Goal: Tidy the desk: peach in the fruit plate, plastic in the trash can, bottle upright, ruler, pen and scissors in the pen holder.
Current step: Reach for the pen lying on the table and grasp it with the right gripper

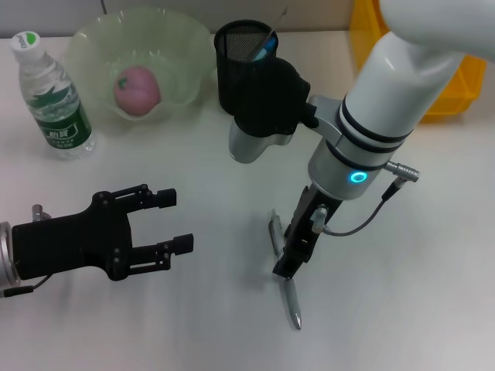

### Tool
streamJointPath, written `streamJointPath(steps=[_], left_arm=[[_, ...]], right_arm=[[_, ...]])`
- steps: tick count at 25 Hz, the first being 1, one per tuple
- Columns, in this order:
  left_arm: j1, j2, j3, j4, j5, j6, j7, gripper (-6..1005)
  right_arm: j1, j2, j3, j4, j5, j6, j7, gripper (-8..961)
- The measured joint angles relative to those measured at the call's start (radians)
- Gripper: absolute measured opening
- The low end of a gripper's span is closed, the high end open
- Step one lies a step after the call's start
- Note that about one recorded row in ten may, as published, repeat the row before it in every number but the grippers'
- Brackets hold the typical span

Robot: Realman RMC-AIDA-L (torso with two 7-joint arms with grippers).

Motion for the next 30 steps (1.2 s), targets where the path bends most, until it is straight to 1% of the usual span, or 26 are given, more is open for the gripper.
streamJointPath(steps=[5, 8, 16, 30], left_arm=[[0.0, 0.001, -0.001, 0.0, 0.0, 0.005, 0.0, 763], [0.001, 0.002, -0.002, 0.0, 0.0, 0.007, 0.0, 762], [0.0, 0.003, -0.005, 0.0, 0.0, 0.013, -0.001, 762], [-0.005, 0.005, -0.008, 0.0, -0.003, 0.027, -0.002, 762]], right_arm=[[0.01, 0.0, -0.026, -0.004, 0.007, 0.007, 0.025, 563], [0.019, 0.0, -0.065, -0.003, 0.016, 0.021, 0.029, 559], [0.027, 0.0, -0.109, -0.004, 0.034, 0.043, 0.03, 551], [0.033, 0.0, -0.124, -0.005, 0.033, 0.044, 0.025, 535]])
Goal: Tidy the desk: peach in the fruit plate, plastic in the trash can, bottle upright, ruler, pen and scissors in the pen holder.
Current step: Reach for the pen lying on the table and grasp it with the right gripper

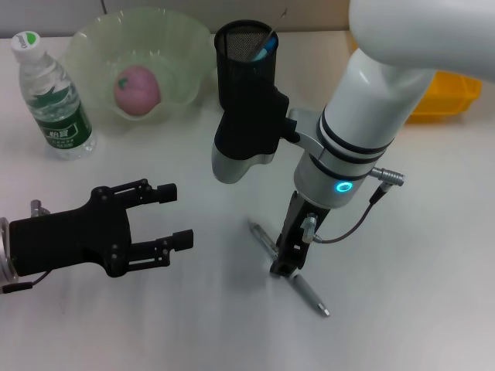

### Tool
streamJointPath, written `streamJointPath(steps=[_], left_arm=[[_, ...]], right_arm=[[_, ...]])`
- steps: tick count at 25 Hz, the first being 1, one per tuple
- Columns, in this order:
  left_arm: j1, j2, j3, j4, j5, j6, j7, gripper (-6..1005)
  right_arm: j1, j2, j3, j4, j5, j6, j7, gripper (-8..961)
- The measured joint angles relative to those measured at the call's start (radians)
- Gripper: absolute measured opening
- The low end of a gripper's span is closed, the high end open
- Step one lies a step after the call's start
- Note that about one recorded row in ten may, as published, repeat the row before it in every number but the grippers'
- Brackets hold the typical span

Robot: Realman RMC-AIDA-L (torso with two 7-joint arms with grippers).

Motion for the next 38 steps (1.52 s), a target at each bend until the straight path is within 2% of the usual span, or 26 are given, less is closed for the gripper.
streamJointPath(steps=[1, 6, 13, 21, 31, 36, 38], left_arm=[[-0.001, 0.0, 0.0, 0.0, -0.002, 0.0, 0.0, 762], [-0.003, 0.0, 0.0, 0.0, -0.009, 0.0, 0.0, 762], [-0.006, 0.0, 0.001, 0.0, -0.011, -0.002, 0.0, 761], [-0.009, 0.001, 0.0, 0.0, -0.016, -0.005, 0.0, 761], [-0.008, 0.002, 0.0, 0.0, -0.023, -0.002, 0.0, 761], [-0.01, 0.003, 0.0, 0.0, -0.025, -0.001, 0.0, 761], [-0.01, 0.003, 0.001, 0.0, -0.025, -0.001, 0.0, 761]], right_arm=[[0.0, 0.0, 0.0, 0.0, -0.001, 0.0, -0.002, 534], [0.001, 0.0, -0.001, 0.0, -0.006, -0.002, -0.005, 369], [0.007, 0.0, -0.002, 0.0, -0.01, -0.011, -0.012, 371], [0.013, 0.0, -0.05, -0.005, -0.002, -0.014, -0.021, 365], [0.009, 0.0, -0.055, -0.024, -0.003, -0.017, -0.021, 326], [0.009, 0.0, -0.055, -0.024, -0.004, -0.017, -0.021, 195], [0.009, 0.0, -0.055, -0.023, -0.005, -0.018, -0.021, 196]])
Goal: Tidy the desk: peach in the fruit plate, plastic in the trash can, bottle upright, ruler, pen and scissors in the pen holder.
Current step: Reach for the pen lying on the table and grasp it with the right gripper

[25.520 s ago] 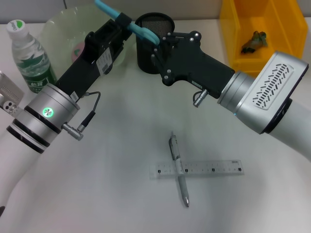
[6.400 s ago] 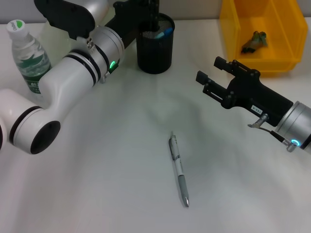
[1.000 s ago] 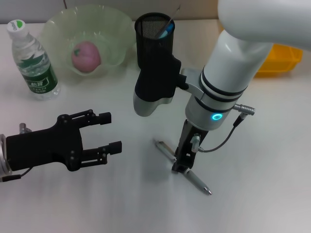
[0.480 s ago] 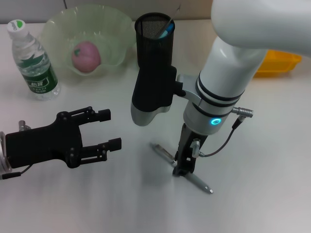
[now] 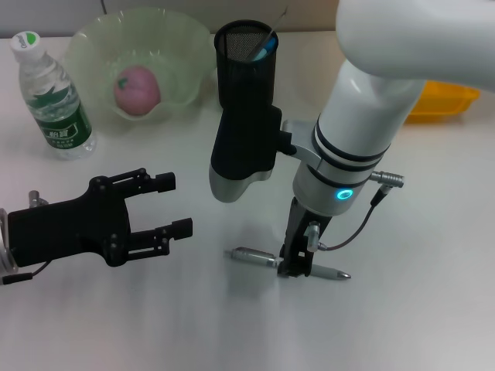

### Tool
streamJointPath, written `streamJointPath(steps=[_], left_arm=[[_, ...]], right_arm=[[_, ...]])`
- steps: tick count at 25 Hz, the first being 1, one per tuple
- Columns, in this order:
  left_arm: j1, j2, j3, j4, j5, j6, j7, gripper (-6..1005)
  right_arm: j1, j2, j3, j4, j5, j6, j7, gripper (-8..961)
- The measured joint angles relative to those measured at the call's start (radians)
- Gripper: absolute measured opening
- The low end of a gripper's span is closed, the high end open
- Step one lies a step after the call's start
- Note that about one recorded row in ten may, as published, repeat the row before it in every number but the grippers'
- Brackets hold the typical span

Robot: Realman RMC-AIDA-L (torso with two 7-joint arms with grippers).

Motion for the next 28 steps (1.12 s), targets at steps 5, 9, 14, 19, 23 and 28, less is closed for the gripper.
streamJointPath(steps=[5, 9, 14, 19, 23, 28], left_arm=[[0.0, 0.002, 0.0, 0.0, 0.0, 0.001, -0.001, 761], [0.0, 0.002, -0.001, 0.0, 0.0, 0.001, -0.001, 761], [0.001, 0.002, -0.002, 0.0, 0.0, 0.0, -0.002, 760], [0.001, 0.002, -0.002, 0.0, -0.001, -0.004, -0.003, 760], [0.001, 0.002, -0.002, 0.0, -0.001, -0.003, -0.003, 760], [0.001, 0.002, -0.002, 0.0, -0.002, -0.003, -0.003, 760]], right_arm=[[0.001, 0.0, 0.0, 0.003, 0.001, -0.001, -0.011, 197], [0.002, 0.0, -0.009, 0.003, 0.002, -0.001, -0.011, 198], [0.004, 0.0, -0.038, 0.004, 0.003, 0.008, -0.011, 195], [0.002, 0.0, -0.039, 0.0, 0.001, 0.014, -0.011, 180], [-0.001, 0.0, -0.039, -0.003, -0.002, 0.015, -0.014, 168], [-0.015, -0.001, -0.024, -0.012, -0.004, 0.016, -0.023, 131]])
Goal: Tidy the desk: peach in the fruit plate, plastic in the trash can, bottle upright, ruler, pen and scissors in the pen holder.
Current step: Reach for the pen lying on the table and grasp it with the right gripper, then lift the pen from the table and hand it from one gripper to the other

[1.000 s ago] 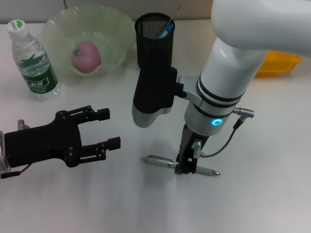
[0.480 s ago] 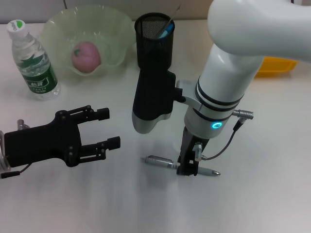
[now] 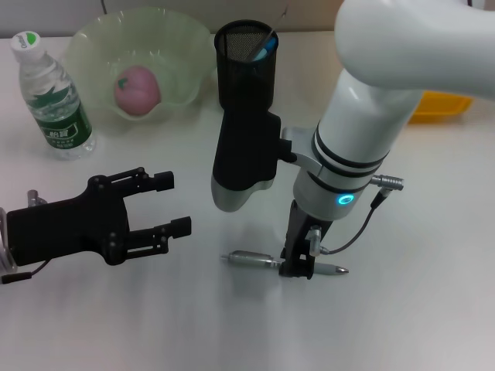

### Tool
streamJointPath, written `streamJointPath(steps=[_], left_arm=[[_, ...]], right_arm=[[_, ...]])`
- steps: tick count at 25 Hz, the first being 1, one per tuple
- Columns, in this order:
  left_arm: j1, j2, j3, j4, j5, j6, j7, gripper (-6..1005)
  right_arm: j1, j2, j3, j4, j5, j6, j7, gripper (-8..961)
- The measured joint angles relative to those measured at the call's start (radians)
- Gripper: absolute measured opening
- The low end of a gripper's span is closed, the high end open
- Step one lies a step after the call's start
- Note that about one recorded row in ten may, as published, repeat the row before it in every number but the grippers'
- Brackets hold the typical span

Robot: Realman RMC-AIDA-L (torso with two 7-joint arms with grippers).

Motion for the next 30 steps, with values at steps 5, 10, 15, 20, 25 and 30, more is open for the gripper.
streamJointPath(steps=[5, 10, 15, 20, 25, 30], left_arm=[[0.01, 0.001, 0.0, 0.012, -0.022, 0.003, 0.0, 760], [0.021, 0.008, 0.0, 0.013, -0.034, 0.003, -0.009, 760], [0.025, 0.011, 0.0, 0.014, -0.047, 0.003, -0.01, 760], [0.027, 0.008, 0.0, 0.014, -0.06, 0.003, -0.012, 760], [0.025, 0.004, 0.0, 0.013, -0.064, 0.003, -0.021, 759], [0.022, -0.001, 0.001, 0.006, -0.073, -0.001, -0.023, 759]], right_arm=[[-0.05, -0.008, 0.092, -0.03, -0.017, 0.001, -0.043, 137], [-0.159, -0.009, 0.283, -0.102, -0.078, 0.028, -0.152, 143], [-0.265, -0.01, 0.428, -0.2, -0.077, 0.043, -0.284, 149], [-0.375, -0.009, 0.551, -0.288, 0.032, 0.083, -0.427, 156], [-0.432, -0.01, 0.666, -0.278, 0.209, 0.092, -0.584, 162], [-0.467, -0.01, 0.808, -0.143, 0.502, 0.094, -0.877, 168]])
